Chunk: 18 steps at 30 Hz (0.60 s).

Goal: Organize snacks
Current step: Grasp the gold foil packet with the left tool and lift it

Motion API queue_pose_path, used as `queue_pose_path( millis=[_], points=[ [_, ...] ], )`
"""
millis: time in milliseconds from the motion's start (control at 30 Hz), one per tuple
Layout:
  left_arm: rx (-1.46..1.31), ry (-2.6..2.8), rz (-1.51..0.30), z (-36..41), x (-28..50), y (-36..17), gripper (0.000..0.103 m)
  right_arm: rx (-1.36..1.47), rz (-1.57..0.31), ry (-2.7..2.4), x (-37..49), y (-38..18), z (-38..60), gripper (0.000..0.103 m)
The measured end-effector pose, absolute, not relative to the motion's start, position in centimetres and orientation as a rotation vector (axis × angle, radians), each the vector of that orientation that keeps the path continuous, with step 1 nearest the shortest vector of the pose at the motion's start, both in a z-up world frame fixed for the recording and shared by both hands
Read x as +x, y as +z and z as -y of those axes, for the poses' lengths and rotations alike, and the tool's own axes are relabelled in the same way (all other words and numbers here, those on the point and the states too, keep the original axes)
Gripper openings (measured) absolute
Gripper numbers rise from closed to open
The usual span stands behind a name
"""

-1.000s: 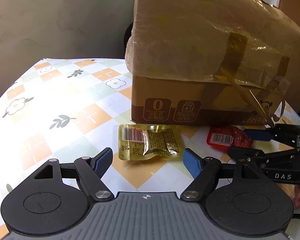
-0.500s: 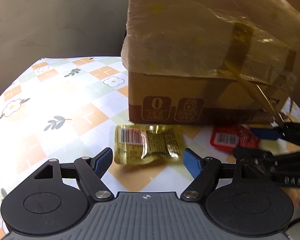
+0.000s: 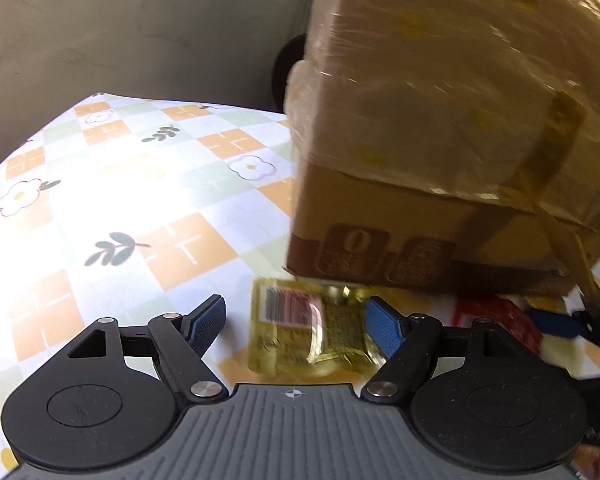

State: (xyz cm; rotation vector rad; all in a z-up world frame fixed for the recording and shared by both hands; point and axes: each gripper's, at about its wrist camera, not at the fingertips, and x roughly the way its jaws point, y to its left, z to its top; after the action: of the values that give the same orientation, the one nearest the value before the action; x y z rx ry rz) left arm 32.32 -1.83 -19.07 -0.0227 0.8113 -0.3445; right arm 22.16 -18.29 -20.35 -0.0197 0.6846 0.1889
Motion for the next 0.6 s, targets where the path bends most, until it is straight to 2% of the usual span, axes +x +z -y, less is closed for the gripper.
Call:
queue_pose_path(
  millis=[300, 600],
  points=[
    [0.048, -0.472, -0.836, 3.0, 28.8, -19.0, 0.079, -0.025, -0.684, 0.189, 22.3, -20.5, 18.0, 0.059],
    [0.013, -0.323, -0.803, 3.0, 31.0, -18.6, 0.079, -0.021, -0.684, 0.190, 22.3, -20.6, 18.0, 0.059]
  ],
)
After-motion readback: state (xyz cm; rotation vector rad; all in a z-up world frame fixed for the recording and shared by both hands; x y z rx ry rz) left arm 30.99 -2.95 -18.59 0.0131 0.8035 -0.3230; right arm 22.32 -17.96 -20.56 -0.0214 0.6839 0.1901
